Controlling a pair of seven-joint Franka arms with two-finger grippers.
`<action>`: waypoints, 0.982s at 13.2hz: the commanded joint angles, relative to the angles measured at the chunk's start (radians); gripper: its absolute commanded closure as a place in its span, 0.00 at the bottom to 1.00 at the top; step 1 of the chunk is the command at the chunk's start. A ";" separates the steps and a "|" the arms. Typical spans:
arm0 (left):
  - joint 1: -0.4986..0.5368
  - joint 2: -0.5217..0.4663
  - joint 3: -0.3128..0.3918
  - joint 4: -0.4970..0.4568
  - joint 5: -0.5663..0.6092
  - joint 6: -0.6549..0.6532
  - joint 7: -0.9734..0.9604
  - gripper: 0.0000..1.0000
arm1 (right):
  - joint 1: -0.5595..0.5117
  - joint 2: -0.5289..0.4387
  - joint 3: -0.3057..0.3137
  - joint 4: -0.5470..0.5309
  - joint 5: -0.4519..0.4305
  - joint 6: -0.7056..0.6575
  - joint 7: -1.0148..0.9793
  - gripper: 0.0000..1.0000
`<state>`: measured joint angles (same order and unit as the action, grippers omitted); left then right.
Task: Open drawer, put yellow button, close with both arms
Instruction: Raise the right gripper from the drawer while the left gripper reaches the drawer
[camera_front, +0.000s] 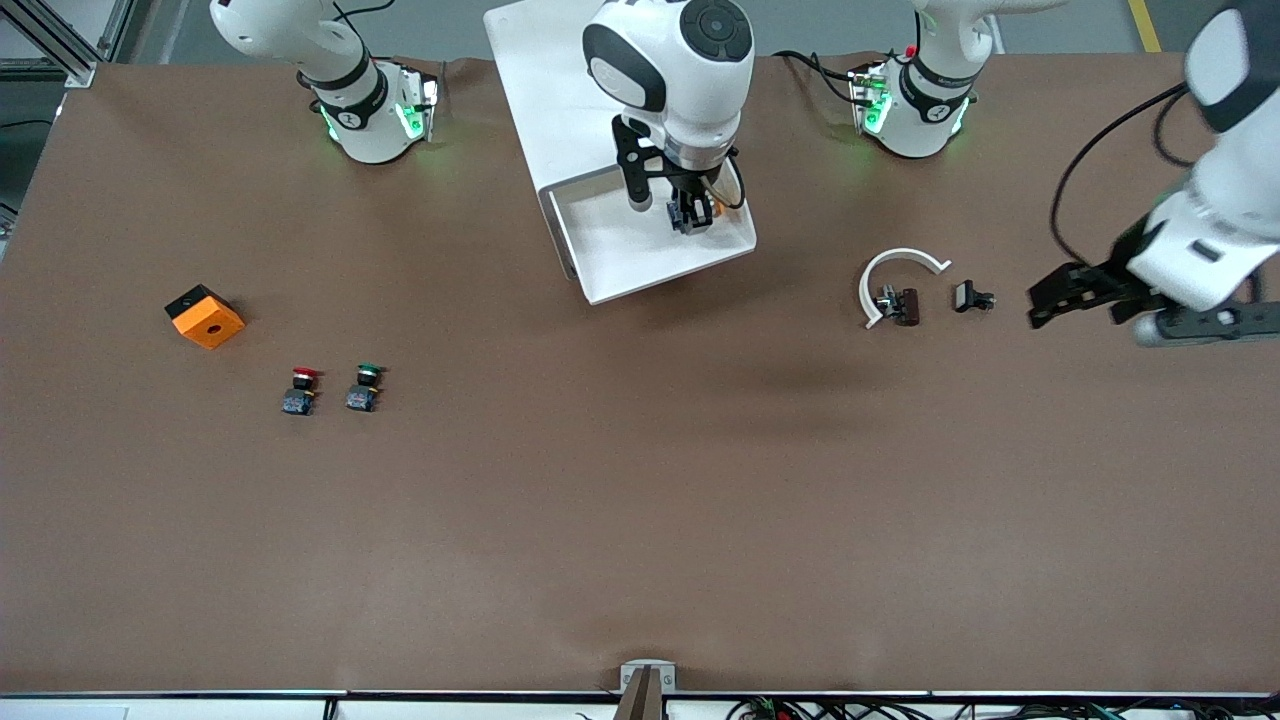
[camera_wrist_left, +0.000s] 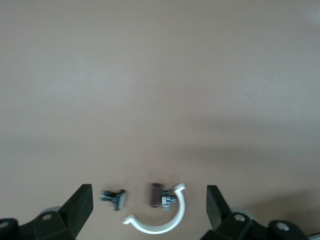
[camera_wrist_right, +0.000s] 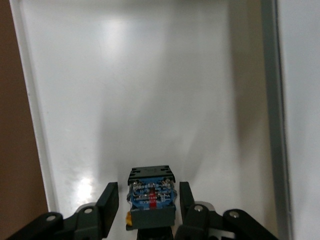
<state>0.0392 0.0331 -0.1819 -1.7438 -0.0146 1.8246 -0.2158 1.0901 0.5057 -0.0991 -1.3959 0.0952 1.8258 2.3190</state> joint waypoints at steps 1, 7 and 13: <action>-0.002 0.022 -0.100 -0.020 0.010 0.028 -0.130 0.00 | -0.025 0.011 -0.004 0.046 0.006 -0.014 -0.050 0.00; -0.005 0.122 -0.287 -0.016 0.004 0.094 -0.332 0.00 | -0.133 -0.015 -0.001 0.097 0.032 -0.117 -0.274 0.00; -0.113 0.228 -0.312 -0.013 0.018 0.169 -0.548 0.00 | -0.297 -0.125 -0.010 0.100 0.037 -0.314 -0.706 0.00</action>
<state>-0.0492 0.2407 -0.4885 -1.7666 -0.0132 1.9812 -0.7014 0.8583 0.4318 -0.1181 -1.2867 0.1154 1.5755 1.7575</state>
